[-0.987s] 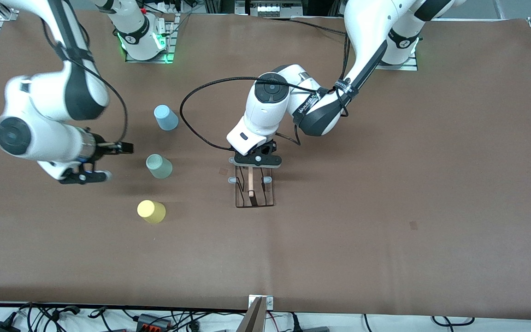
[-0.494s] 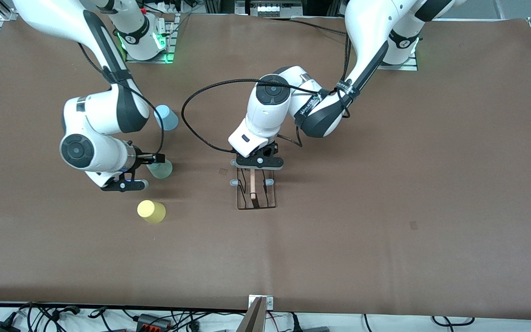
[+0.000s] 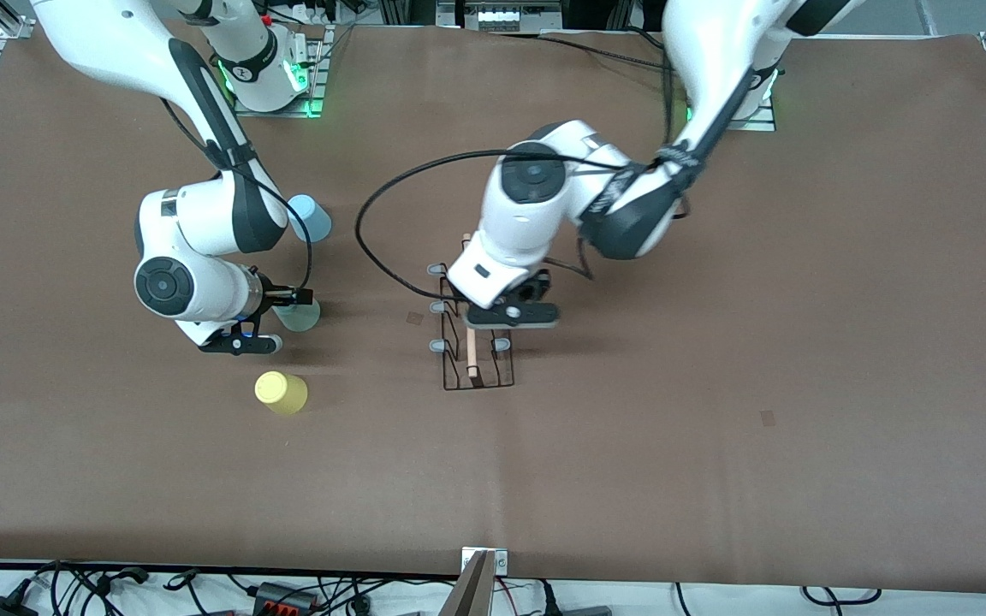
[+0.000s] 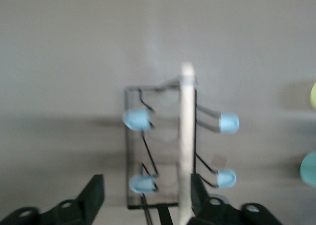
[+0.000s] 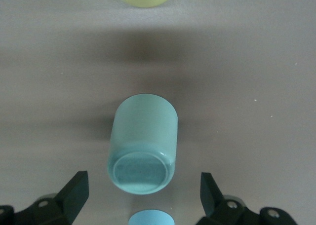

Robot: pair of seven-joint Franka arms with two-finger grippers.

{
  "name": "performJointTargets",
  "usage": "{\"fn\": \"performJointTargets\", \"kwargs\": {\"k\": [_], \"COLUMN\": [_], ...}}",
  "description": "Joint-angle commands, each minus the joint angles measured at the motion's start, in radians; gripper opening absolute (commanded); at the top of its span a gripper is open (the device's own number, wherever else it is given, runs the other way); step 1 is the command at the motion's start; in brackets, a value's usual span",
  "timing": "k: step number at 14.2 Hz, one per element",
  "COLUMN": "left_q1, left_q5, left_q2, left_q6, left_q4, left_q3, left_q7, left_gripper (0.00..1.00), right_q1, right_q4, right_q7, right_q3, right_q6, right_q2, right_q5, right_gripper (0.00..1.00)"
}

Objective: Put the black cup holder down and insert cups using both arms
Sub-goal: 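Lower the rack with the left gripper while the right gripper reaches the teal cup, then release the rack and raise the left gripper while the right gripper grasps the cup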

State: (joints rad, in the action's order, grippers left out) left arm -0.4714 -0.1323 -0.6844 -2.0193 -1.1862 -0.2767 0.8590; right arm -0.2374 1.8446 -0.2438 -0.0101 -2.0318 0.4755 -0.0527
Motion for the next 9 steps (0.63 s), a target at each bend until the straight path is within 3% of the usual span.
{"fn": "performJointTargets", "kwargs": {"k": [1,7,9], "left_q1": [0.118,0.486,0.595], "left_q5": [-0.026,-0.019,-0.01], "left_q2": [0.139,0.319,0.358], "left_q6": [0.088,0.387,0.412], "left_q4": [-0.02,-0.016,-0.016], "left_q3": [-0.001,-0.012,-0.012], "left_q7": [-0.005,-0.4,-0.542], "left_gripper": [1.0,1.0,1.0], "right_q1": [-0.014,-0.013,-0.011], "right_q4": [0.01,0.01,0.01], "right_q7": [-0.045,-0.046,-0.046], "right_q3": [0.001,0.001,0.001], "right_q6": [-0.025,-0.028,-0.03], "right_q2": [0.003,0.032,0.037], "right_q5": [-0.012,-0.012,-0.012], "right_gripper": [1.0,1.0,1.0]}}
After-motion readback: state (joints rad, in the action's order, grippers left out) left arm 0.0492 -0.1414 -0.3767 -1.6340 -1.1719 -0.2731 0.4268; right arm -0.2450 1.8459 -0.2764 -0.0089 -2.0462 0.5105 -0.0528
